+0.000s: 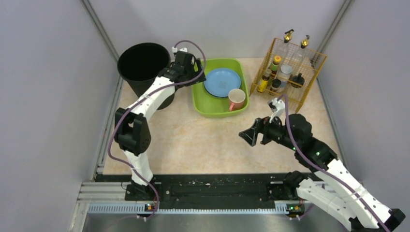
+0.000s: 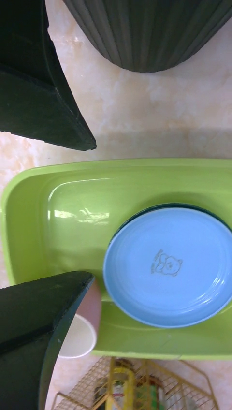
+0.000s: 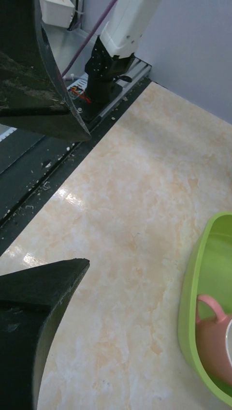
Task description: Clear the kitchen counter
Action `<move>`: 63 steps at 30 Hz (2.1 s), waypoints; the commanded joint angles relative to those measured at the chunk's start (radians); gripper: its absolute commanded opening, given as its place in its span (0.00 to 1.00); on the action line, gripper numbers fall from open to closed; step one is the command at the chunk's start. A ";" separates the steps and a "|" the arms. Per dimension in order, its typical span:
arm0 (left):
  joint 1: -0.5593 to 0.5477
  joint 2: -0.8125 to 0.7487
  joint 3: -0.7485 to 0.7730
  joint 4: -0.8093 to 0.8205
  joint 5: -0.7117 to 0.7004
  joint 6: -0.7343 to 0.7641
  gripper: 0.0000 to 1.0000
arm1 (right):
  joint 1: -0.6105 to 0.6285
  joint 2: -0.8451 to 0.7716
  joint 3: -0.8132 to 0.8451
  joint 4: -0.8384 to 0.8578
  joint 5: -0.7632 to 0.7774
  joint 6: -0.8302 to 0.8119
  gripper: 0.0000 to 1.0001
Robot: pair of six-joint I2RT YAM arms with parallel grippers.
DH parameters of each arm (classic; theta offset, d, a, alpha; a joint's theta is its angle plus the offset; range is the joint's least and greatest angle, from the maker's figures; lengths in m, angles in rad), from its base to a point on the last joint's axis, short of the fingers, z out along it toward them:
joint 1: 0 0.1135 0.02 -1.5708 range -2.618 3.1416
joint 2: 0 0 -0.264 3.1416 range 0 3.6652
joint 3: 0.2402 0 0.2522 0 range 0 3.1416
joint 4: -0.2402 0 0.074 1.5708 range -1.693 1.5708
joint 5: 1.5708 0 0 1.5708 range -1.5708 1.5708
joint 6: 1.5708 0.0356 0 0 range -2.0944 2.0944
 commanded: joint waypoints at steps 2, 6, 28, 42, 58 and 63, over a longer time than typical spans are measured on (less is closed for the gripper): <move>-0.033 -0.179 -0.121 0.062 0.046 0.090 0.99 | -0.011 0.025 0.067 0.048 0.033 -0.020 0.98; -0.044 -0.304 -0.250 0.114 0.072 0.094 0.99 | -0.011 0.032 0.088 0.053 0.061 -0.031 0.99; -0.053 -0.980 -0.824 0.156 0.223 0.136 0.99 | -0.010 0.164 0.117 -0.023 0.659 0.070 0.99; -0.053 -1.267 -0.842 -0.020 0.088 0.235 0.99 | -0.011 0.173 0.071 0.031 0.619 0.035 0.99; -0.052 -1.410 -0.918 0.007 0.115 0.302 0.99 | -0.011 0.103 0.011 0.129 0.765 0.028 0.99; -0.049 -1.414 -0.924 0.004 0.115 0.300 0.99 | -0.011 0.092 0.015 0.127 0.749 -0.004 0.99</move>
